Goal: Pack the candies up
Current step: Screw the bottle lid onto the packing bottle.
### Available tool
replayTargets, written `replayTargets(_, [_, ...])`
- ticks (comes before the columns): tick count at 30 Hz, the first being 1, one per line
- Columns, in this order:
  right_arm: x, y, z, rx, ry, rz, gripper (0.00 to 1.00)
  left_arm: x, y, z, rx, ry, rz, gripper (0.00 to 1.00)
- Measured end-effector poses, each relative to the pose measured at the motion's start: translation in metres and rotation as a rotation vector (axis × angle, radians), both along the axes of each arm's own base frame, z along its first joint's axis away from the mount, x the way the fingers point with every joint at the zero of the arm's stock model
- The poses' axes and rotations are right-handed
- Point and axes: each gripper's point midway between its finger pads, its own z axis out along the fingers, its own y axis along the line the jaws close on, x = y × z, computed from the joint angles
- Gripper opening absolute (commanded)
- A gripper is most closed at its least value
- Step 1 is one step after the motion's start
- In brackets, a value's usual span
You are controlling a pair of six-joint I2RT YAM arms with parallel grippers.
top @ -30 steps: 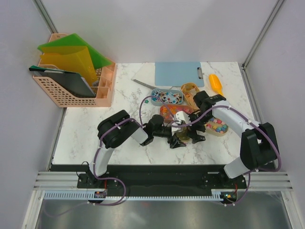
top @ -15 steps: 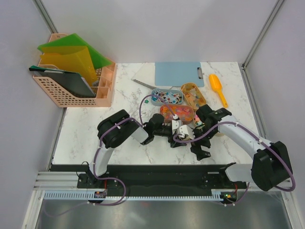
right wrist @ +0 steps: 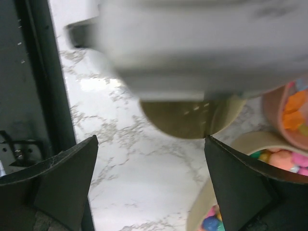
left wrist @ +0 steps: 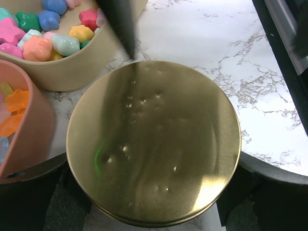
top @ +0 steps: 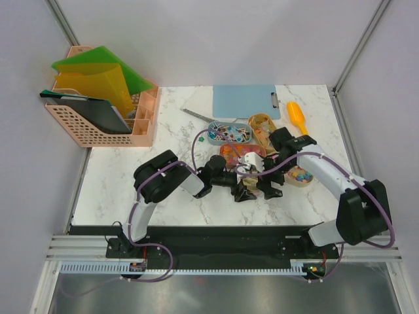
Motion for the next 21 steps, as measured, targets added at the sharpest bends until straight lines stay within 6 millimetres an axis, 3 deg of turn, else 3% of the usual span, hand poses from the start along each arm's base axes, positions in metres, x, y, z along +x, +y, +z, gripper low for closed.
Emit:
replayTargets(4, [0.033, 0.01, -0.006, 0.014, -0.046, 0.018, 0.98, 0.0, 0.0, 0.0, 0.0, -0.001, 0.001, 0.02])
replayTargets(8, [0.049, 0.013, -0.009, 0.029, -0.111, 0.068, 0.98, 0.0, 0.0, 0.0, 0.0, 0.0, 0.001, 0.02])
replayTargets(21, [0.05, 0.02, -0.013, 0.061, -0.086, 0.198, 0.98, 0.0, 0.0, 0.0, 0.001, 0.0, 0.001, 0.02])
